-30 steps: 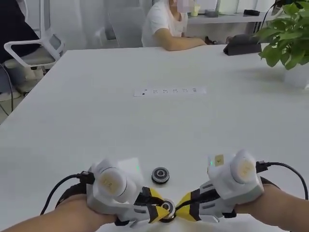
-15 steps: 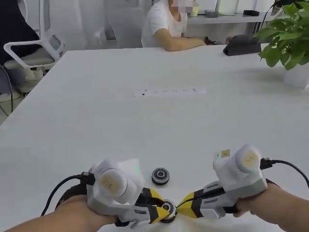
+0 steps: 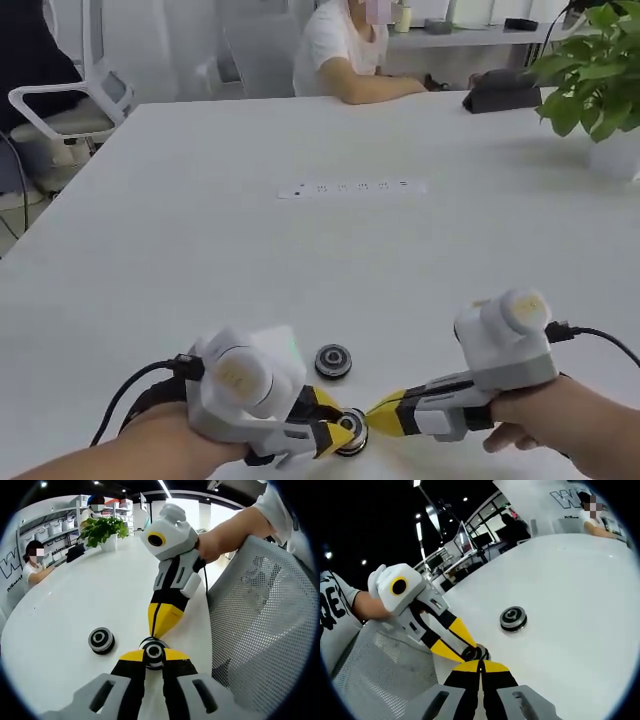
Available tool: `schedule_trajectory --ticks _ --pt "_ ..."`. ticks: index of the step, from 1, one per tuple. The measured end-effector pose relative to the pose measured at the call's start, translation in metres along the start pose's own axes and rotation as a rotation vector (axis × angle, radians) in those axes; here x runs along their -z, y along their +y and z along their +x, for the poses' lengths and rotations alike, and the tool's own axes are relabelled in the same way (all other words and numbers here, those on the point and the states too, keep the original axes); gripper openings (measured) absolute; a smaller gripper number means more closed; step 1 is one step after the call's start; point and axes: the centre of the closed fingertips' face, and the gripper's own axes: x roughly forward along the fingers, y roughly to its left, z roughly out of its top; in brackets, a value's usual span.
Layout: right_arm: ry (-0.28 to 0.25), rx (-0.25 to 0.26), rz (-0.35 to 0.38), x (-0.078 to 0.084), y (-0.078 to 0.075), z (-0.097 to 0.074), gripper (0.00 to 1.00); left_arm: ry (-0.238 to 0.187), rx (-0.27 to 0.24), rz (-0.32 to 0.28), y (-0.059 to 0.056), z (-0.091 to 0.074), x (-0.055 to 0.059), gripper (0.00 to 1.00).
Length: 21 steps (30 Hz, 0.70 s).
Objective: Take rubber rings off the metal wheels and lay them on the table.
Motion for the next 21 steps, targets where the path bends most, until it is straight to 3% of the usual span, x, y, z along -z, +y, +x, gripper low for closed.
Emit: schedule_trajectory --ticks 15,21 --pt "0.003 -0.015 -0.088 -0.0024 0.0094 0.0030 0.00 0.007 -0.013 0.005 0.0006 0.0003 -0.0002 0.07" --pt "0.001 -0.026 -0.082 -0.0030 0.0102 0.0042 0.00 0.007 -0.012 0.002 0.0006 0.0004 -0.0002 0.07"
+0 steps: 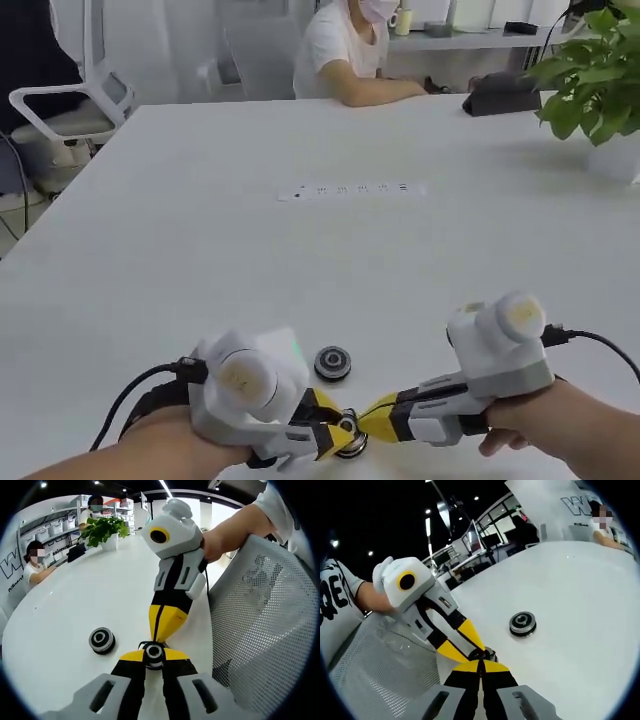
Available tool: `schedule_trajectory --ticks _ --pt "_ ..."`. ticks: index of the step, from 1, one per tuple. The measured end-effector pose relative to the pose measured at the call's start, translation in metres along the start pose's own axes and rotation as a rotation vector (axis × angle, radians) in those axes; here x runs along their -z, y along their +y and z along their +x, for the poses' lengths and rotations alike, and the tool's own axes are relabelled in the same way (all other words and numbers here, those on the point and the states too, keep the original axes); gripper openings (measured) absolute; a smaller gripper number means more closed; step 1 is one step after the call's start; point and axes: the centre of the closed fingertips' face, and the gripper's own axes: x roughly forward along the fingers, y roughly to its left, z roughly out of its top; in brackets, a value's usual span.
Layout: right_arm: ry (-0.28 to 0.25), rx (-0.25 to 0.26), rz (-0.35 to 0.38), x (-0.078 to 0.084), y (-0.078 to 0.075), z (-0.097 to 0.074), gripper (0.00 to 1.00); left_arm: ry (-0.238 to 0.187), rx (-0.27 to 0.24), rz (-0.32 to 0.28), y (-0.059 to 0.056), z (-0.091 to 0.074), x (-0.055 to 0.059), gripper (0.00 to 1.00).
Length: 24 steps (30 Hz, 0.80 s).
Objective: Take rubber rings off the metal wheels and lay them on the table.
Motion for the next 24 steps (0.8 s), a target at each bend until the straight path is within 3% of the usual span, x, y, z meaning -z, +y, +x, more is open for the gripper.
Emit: schedule_trajectory --ticks 4,6,7,8,9,24 --pt "-0.001 -0.008 -0.015 -0.001 0.003 0.001 0.00 -0.001 0.001 0.000 0.000 0.000 0.000 0.07" --pt "-0.022 -0.039 -0.005 -0.005 0.009 0.003 0.00 -0.002 0.000 -0.001 0.000 0.000 0.000 0.07" --pt "-0.042 -0.124 -0.009 -0.010 0.025 0.005 0.00 -0.003 -0.004 -0.001 0.000 0.001 -0.001 0.07" --pt "-0.051 -0.040 -0.034 -0.015 0.012 0.003 0.00 -0.006 -0.005 0.002 0.001 0.001 -0.002 0.07" --pt "-0.011 -0.043 -0.062 -0.010 0.013 0.002 0.00 -0.005 -0.004 0.001 0.001 0.000 -0.001 0.07" --pt "-0.022 -0.029 -0.028 -0.005 0.006 0.000 0.00 -0.023 0.000 -0.006 0.001 0.000 -0.001 0.07"
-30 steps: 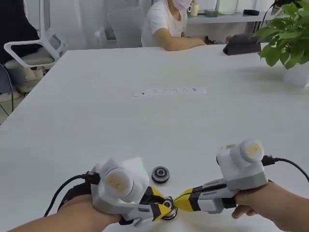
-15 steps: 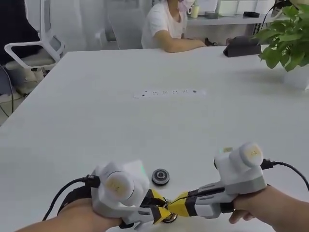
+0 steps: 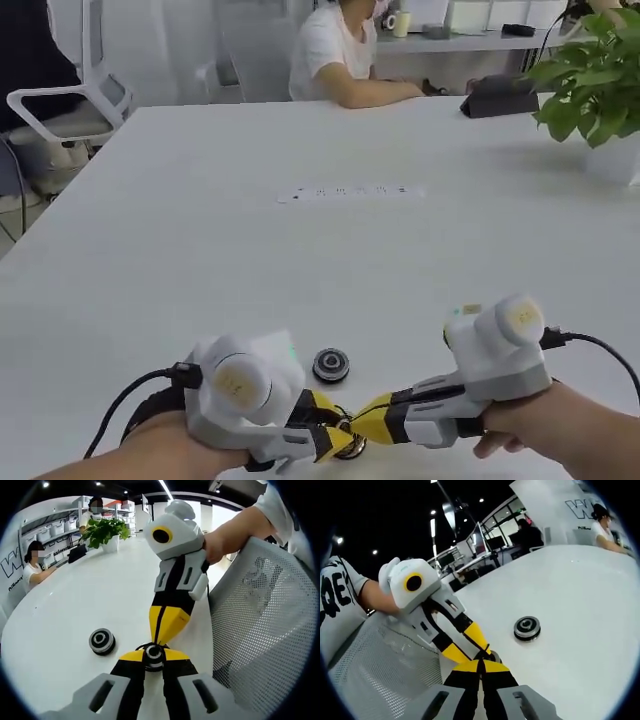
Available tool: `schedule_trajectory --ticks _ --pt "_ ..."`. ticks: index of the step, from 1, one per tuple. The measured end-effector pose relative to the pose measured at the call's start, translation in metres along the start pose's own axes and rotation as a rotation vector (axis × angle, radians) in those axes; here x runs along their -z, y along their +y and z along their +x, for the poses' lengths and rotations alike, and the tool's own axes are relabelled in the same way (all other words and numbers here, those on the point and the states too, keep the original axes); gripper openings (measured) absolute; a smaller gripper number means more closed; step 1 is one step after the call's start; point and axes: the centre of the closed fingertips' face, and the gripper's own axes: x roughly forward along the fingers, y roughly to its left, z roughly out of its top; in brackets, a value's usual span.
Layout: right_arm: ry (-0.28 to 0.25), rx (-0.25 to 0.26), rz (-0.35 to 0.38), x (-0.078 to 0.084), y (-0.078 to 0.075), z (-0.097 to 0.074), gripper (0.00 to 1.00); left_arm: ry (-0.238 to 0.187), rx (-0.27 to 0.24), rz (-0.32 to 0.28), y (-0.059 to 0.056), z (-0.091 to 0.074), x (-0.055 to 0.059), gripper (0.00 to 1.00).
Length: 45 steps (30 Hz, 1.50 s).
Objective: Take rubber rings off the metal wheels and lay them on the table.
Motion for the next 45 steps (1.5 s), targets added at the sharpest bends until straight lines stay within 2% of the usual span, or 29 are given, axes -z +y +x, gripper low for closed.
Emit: schedule_trajectory --ticks 8,21,27,35,45 --pt "-0.009 -0.005 0.018 -0.001 0.000 -0.001 0.00 0.001 0.022 0.004 -0.004 -0.003 -0.004 0.10" --pt "-0.040 -0.025 0.033 -0.008 0.005 -0.004 0.00 -0.011 0.046 -0.005 -0.010 -0.026 -0.012 0.18" --pt "-0.047 -0.035 0.035 -0.010 0.008 -0.005 0.00 -0.023 0.026 -0.013 -0.007 -0.038 -0.013 0.22" --pt "-0.059 -0.048 0.034 -0.015 0.013 -0.006 0.00 -0.038 -0.005 -0.060 -0.001 -0.060 -0.011 0.28" --pt "-0.061 -0.069 0.024 -0.026 0.019 -0.003 0.00 -0.073 -0.045 -0.079 0.006 -0.086 -0.016 0.37"
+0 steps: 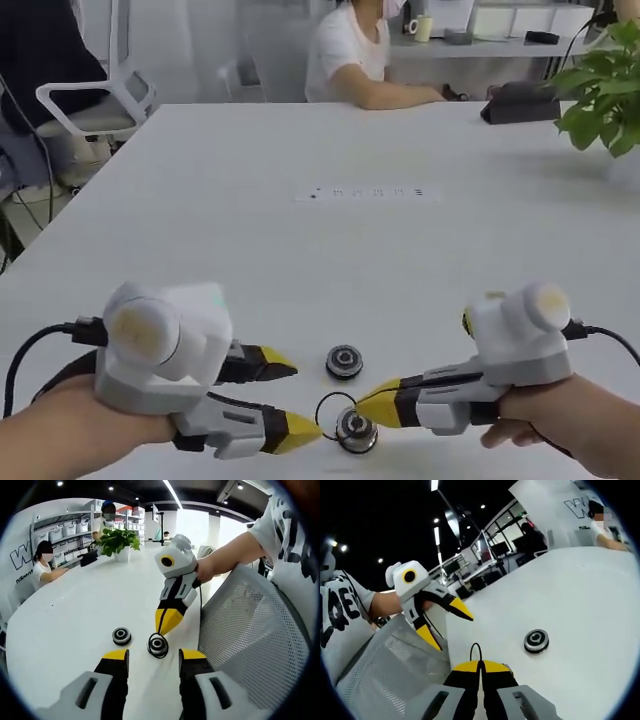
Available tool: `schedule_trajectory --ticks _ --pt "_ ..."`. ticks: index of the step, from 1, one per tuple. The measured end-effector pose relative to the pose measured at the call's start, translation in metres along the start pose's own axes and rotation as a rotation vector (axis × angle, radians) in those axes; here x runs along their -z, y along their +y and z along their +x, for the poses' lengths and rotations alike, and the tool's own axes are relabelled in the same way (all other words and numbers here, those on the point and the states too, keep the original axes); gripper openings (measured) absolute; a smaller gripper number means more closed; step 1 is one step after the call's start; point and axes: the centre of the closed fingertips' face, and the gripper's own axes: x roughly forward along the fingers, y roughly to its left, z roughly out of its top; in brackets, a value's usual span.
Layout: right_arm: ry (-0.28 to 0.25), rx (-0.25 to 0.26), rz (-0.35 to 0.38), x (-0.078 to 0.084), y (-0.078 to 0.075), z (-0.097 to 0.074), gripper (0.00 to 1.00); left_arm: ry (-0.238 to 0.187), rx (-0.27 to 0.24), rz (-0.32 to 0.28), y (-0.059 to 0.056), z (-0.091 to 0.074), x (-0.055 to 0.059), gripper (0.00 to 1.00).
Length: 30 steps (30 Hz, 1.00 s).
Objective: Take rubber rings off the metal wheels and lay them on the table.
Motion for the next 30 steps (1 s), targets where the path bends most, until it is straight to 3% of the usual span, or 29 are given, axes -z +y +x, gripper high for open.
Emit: schedule_trajectory --ticks 6,13,30 --pt "-0.007 -0.011 -0.008 -0.011 0.002 0.004 0.00 -0.017 -0.022 -0.014 0.005 -0.014 -0.001 0.46" --pt "-0.018 -0.024 -0.017 -0.025 0.003 0.014 0.00 -0.024 -0.064 -0.042 0.014 -0.031 0.007 0.50" --pt "-0.006 -0.061 -0.038 -0.039 0.012 0.055 0.00 -0.034 -0.167 -0.116 0.031 -0.067 0.028 0.61"
